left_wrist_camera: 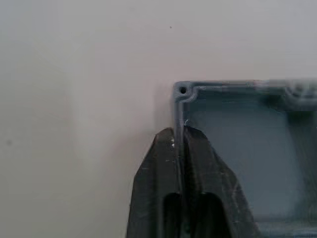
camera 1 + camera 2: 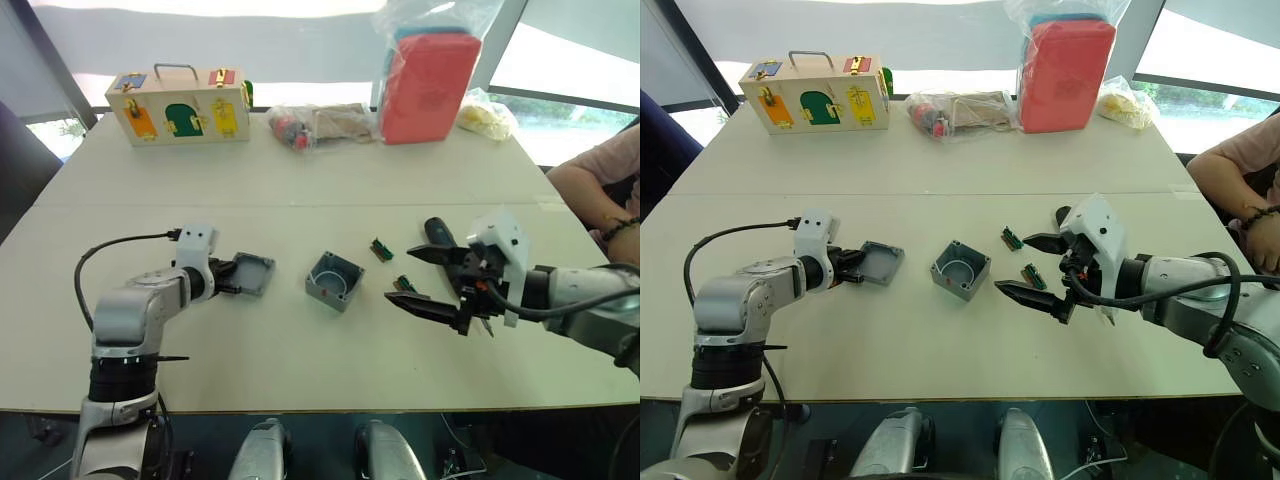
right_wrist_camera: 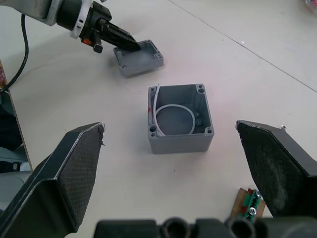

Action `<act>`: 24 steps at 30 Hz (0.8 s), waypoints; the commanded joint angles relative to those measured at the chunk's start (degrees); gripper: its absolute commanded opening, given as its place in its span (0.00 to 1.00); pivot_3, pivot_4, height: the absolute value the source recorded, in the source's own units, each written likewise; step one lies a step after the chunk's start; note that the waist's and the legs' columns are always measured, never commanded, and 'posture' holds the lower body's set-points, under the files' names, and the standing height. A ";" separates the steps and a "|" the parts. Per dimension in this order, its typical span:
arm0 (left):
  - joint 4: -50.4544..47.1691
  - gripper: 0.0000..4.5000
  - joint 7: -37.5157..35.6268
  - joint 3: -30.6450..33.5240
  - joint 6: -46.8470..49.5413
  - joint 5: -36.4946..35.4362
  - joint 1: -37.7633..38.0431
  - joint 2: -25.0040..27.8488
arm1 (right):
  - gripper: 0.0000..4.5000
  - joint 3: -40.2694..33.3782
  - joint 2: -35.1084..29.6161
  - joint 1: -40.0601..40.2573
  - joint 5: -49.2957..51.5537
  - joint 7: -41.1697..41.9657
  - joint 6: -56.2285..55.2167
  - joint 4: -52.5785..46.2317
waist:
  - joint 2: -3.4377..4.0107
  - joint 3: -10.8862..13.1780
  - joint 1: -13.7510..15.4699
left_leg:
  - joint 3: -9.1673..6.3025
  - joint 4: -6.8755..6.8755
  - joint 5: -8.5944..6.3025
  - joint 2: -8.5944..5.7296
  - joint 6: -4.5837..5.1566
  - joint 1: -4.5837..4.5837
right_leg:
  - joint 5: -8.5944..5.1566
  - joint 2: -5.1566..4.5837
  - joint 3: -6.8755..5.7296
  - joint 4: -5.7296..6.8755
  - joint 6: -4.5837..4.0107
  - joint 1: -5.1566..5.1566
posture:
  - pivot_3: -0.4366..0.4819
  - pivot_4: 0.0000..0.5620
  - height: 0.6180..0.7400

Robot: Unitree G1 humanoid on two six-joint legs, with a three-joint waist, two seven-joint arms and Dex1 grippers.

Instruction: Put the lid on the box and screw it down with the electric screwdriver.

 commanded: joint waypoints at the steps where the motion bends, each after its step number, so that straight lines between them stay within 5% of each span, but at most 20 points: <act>1: 0.24 0.00 1.06 1.90 -0.31 -1.39 -2.69 -1.35 | 1.00 -2.21 0.98 -0.32 2.14 -1.03 -0.08 -1.49 | -0.02 0.01 0.08 | 0.00 0.00 0.00 0.00 0.00 0.00 | 0.00 0.00 0.00 0.00 0.00 0.00 | 0.48 0.27 0.92; 6: 1.43 0.00 -3.77 4.46 -15.72 -5.81 -9.54 -5.36 | 1.00 -1.82 9.19 -1.95 11.97 -12.20 0.57 1.66 | -0.26 0.08 0.16 | -0.04 0.01 0.02 -0.01 -0.04 -0.06 | 0.01 0.00 -0.04 -0.03 0.00 -0.01 | 0.48 0.27 0.92; 14: 2.91 0.00 -13.09 -2.45 -32.92 -8.00 -12.52 -8.76 | 1.00 2.90 21.56 -7.89 31.39 -37.24 -1.93 9.42 | -0.17 0.04 -0.27 | 0.11 -0.01 0.04 -0.05 -0.07 -0.06 | 0.03 -0.08 0.06 -0.09 -0.04 -0.05 | 0.48 0.27 0.92; 24: 3.35 0.00 -17.07 -6.83 -38.46 -8.96 -11.01 -9.40 | 1.00 6.92 28.80 -13.35 34.02 -47.08 -6.62 12.76 | -0.15 0.04 -0.16 | 0.08 -0.02 0.03 -0.06 -0.05 -0.08 | 0.04 0.03 0.05 -0.06 -0.03 -0.07 | 0.48 0.27 0.92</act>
